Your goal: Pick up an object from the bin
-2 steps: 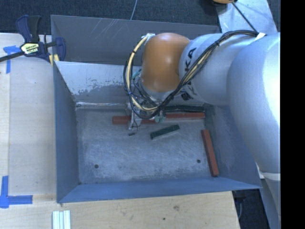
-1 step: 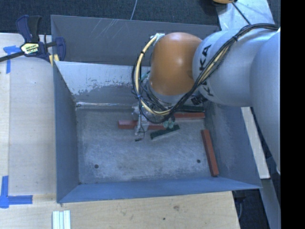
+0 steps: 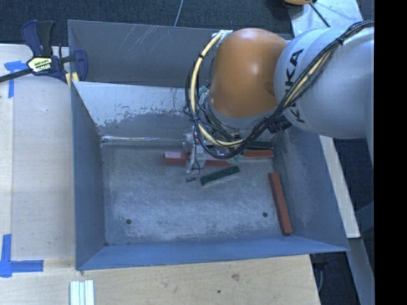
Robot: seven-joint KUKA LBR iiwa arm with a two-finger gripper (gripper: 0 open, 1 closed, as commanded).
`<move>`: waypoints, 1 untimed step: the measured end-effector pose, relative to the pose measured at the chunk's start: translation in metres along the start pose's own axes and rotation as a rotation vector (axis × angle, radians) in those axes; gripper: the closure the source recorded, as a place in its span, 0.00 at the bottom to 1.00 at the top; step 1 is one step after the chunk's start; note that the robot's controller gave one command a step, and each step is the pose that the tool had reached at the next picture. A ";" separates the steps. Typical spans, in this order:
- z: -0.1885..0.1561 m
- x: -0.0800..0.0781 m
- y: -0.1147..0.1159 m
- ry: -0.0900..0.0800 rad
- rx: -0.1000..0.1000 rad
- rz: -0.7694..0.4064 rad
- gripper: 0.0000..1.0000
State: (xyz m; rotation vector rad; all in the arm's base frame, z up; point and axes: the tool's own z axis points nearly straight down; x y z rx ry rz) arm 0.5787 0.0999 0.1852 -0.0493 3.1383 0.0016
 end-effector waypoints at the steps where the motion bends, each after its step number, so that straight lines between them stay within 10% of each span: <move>1: -0.054 0.008 0.013 -0.003 -0.001 -0.029 1.00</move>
Offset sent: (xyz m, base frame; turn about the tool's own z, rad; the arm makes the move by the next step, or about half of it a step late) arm -0.0712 -0.0138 0.0677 -0.0352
